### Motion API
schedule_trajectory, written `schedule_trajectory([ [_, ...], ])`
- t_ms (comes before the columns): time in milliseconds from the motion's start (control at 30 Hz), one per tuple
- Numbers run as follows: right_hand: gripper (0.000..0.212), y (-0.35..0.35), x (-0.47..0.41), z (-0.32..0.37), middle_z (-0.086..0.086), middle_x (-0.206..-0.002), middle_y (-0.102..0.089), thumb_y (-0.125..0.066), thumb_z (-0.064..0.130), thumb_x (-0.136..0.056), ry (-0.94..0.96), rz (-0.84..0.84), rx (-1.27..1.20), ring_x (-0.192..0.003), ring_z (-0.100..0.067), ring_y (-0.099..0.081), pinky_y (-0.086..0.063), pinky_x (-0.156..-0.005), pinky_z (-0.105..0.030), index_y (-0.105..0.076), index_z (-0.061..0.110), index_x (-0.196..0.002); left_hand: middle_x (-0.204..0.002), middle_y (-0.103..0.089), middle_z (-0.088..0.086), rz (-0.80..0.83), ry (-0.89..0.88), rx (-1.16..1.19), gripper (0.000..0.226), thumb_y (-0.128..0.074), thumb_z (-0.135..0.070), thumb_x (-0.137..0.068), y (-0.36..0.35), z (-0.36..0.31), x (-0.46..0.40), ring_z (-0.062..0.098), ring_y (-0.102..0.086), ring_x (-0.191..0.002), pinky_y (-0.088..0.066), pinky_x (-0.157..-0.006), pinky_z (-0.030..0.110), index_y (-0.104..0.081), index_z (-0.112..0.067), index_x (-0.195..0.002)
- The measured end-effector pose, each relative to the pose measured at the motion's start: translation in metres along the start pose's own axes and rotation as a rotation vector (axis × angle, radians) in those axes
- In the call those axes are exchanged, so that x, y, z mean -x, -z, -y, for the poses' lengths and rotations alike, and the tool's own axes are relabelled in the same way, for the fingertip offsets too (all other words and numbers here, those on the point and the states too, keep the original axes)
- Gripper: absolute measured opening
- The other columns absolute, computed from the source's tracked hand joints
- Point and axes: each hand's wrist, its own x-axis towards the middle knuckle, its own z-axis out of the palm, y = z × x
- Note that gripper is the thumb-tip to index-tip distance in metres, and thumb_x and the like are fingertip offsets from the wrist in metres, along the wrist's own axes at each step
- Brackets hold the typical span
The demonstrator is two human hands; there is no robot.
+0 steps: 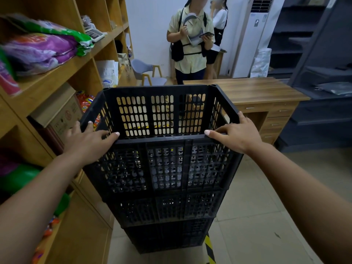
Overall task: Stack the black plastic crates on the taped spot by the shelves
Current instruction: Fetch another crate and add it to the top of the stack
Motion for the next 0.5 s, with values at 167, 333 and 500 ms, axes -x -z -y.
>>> schedule_trajectory([
  [167,0.102,0.0021,0.0026,0.0006,-0.016,-0.141,-0.049,0.001,0.092,-0.064,-0.004,0.015,-0.002,-0.146,-0.034,0.001,-0.012,-0.114,-0.049,-0.062,0.037,-0.122,-0.159,-0.013,0.011,0.020,0.004,0.005,0.082,-0.001,-0.079,-0.078,0.0021,0.0000,0.0020,0.039,-0.004,-0.145,-0.010,-0.115,0.053,-0.040,-0.042,-0.140],
  [333,0.099,0.0054,0.0045,0.0023,-0.017,-0.144,-0.045,-0.001,0.090,-0.066,-0.017,0.047,0.005,-0.145,-0.034,0.003,-0.010,-0.115,-0.049,-0.061,0.037,-0.124,-0.159,-0.012,0.011,0.045,0.010,0.024,0.078,-0.004,-0.078,-0.080,0.0051,-0.0014,0.0035,0.038,-0.001,-0.145,-0.008,-0.115,0.052,-0.041,-0.043,-0.139],
  [500,0.096,0.0066,0.0073,0.0035,-0.017,-0.145,-0.044,-0.003,0.089,-0.069,-0.010,0.067,0.007,-0.145,-0.034,0.003,-0.008,-0.116,-0.049,-0.060,0.035,-0.125,-0.160,-0.011,0.011,0.055,0.012,0.027,0.080,-0.003,-0.080,-0.079,0.0030,0.0015,0.0036,0.037,0.000,-0.145,-0.008,-0.115,0.051,-0.039,-0.044,-0.140],
])
